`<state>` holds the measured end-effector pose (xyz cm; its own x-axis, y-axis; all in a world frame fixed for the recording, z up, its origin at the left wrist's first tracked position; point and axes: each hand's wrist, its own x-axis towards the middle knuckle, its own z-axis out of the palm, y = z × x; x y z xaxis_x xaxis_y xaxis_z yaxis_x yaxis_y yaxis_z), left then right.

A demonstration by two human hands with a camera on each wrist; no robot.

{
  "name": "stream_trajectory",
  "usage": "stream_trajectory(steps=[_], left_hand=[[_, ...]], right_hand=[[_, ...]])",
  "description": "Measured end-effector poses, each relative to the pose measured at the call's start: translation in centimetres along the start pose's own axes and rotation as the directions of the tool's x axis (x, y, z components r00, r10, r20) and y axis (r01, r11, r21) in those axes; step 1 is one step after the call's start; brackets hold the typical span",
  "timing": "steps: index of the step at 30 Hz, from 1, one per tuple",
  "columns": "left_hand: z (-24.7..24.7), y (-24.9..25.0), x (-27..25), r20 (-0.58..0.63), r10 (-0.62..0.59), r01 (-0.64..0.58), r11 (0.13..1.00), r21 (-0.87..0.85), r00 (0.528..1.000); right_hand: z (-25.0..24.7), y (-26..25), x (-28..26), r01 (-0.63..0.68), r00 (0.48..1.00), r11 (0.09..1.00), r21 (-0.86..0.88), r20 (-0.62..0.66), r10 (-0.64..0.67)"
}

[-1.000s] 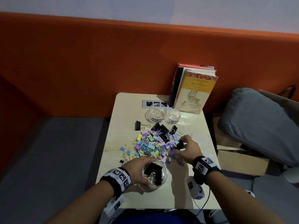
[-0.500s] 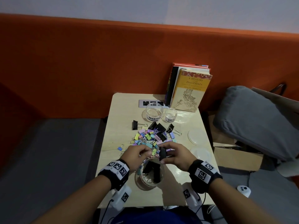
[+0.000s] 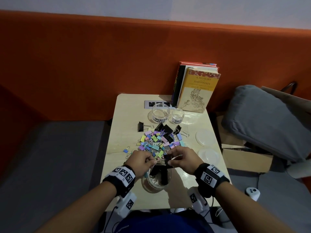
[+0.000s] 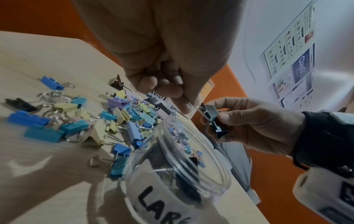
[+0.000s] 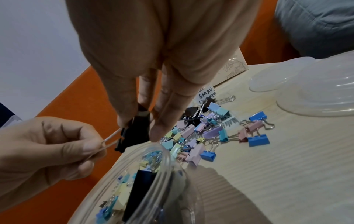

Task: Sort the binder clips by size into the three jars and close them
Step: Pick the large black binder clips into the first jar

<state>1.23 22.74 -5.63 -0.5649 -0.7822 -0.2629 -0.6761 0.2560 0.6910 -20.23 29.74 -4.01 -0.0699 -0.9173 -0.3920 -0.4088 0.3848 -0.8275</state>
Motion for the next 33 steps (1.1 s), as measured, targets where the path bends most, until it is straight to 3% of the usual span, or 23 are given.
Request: stream_trajectory(steps=[4,8,12,22,29,33], left_hand=[[0.1,-0.7,-0.5,-0.008,0.042,-0.042,0.999,0.019,0.999],[-0.3,-1.0,-1.0,0.229,0.097,-0.136,0.977,0.161,0.969],[0.2,-1.2,-0.9,0.306,0.096,-0.191,0.935,0.298,0.947],[0.7,-2.0,-0.7,0.298,0.147,-0.235,0.930,0.283,0.943],[0.4,-1.7,-0.3,0.141,0.222,-0.239,0.964,0.118,0.965],[0.0,-0.2,-0.3,0.113,0.131,-0.130,0.991,-0.017,0.985]], right_hand=[[-0.4,-0.4,-0.4,0.015,1.000,0.995,-0.100,-0.008,-0.016],[-0.5,-0.9,-0.5,0.086,0.996,0.946,-0.312,0.036,-0.078],[-0.2,-1.1,-0.2,0.121,0.992,0.898,-0.424,0.087,-0.092],[0.3,-2.2,-0.1,0.136,0.981,0.936,-0.324,0.176,-0.081],[-0.2,-1.0,0.2,0.042,0.999,0.984,-0.175,0.038,-0.036],[-0.4,-1.1,0.2,0.031,0.999,0.987,-0.156,-0.026,-0.035]])
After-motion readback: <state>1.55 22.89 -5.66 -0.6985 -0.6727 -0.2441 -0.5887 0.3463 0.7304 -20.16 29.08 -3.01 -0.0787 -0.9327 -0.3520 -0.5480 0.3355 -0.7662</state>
